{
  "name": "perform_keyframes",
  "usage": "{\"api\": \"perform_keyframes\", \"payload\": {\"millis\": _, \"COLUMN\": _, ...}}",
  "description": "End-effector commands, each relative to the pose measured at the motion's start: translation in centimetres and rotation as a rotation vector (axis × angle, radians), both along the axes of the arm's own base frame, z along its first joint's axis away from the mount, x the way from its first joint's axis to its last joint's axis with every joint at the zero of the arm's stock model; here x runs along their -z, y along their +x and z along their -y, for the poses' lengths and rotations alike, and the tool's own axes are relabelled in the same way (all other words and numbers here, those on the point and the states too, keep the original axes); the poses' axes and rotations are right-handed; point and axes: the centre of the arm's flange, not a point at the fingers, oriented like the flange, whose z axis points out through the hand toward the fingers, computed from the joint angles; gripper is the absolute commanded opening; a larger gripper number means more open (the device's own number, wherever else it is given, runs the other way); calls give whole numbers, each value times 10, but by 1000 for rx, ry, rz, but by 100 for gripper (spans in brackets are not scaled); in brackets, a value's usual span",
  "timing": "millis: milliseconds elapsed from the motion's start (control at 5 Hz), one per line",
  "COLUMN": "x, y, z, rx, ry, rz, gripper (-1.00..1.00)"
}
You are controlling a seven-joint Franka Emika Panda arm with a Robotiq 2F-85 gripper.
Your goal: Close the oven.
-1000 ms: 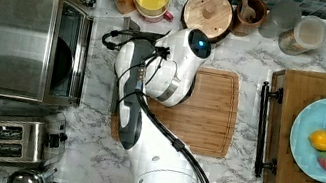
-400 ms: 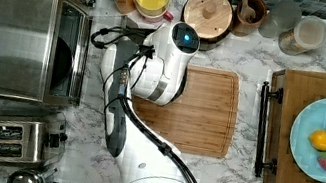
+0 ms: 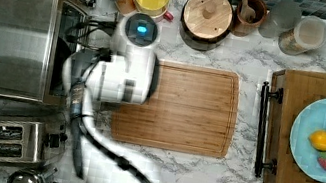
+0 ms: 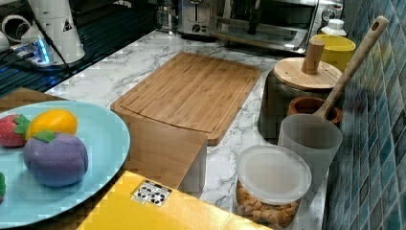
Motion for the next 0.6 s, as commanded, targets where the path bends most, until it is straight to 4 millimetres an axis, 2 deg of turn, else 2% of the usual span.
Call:
{"api": "perform_keyframes", "payload": {"millis": 200, "x": -187, "y": -156, "z": -374, "rx": -392, "ry": 54, "rz": 331, "gripper": -100}}
{"api": "perform_keyframes", "payload": {"millis": 400, "x": -204, "y": -158, "z": -393, "rx": -243, "ry": -99, "rz": 413, "gripper": -100}}
{"api": "perform_keyframes", "payload": {"millis": 600, "x": -204, "y": -136, "z": -383, "rx": -94, "ry": -233, "rz": 459, "gripper": -100}}
